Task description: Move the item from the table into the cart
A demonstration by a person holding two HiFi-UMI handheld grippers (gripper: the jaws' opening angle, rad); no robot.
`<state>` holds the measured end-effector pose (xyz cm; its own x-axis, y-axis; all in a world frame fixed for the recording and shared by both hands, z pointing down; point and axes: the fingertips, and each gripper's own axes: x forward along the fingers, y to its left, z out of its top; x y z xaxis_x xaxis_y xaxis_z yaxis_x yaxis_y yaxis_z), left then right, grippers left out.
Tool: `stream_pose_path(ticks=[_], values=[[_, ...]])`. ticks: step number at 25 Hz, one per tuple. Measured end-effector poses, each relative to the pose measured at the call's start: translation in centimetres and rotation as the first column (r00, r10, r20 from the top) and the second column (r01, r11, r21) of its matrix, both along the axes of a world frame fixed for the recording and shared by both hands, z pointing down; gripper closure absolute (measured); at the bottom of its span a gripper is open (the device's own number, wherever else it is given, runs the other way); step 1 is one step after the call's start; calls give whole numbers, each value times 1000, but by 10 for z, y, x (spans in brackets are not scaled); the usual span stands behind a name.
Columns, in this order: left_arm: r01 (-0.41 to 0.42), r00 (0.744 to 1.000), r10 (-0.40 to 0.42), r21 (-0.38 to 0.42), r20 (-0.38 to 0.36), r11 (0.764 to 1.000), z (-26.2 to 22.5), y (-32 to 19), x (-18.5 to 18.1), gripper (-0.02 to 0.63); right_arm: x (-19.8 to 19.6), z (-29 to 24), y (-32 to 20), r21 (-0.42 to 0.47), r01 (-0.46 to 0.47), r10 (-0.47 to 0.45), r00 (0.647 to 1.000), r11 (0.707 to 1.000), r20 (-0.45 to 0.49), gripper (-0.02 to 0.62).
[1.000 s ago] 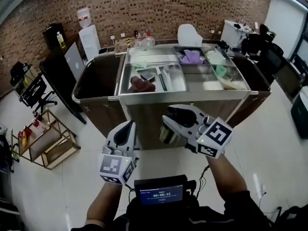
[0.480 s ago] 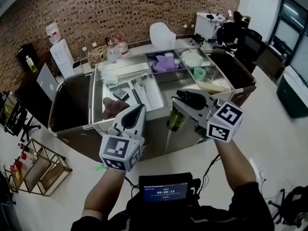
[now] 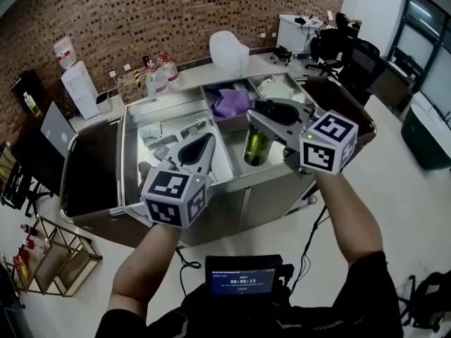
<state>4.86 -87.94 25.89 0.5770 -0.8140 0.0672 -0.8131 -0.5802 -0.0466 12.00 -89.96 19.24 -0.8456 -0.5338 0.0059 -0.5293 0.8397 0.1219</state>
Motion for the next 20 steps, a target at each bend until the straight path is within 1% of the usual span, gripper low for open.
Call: stream_pose_path(ticks=[1, 3, 7, 11, 14, 15, 20], values=[[-1, 1000, 1, -5, 8, 1000, 0, -9, 7, 597, 1, -1, -12, -3, 9, -9, 1000, 1000, 1, 492], [22, 1000, -22, -6, 13, 1000, -2, -30, 16, 597, 3, -3, -36, -4, 25, -25, 1000, 1000, -2, 492], [117, 993, -117, -15, -10, 993, -7, -68, 26, 597, 10, -7, -76, -3, 76, -76, 997, 997, -16, 492], [230, 973, -230, -8, -18, 973, -9, -107, 27, 597, 16, -8, -115, -6, 123, -123, 992, 992, -27, 492], [280, 957, -281, -31, -66, 959, -3, -130, 22, 597, 13, 6, -142, -27, 138, -139, 990, 990, -37, 492], [290, 954, -292, -38, -71, 956, 1, -136, 20, 595, 11, 13, -150, -36, 140, -141, 989, 990, -36, 492], [315, 949, -315, -38, 3, 948, 26, -168, 7, 595, -6, 49, -185, -90, 124, -128, 991, 988, -31, 491]])
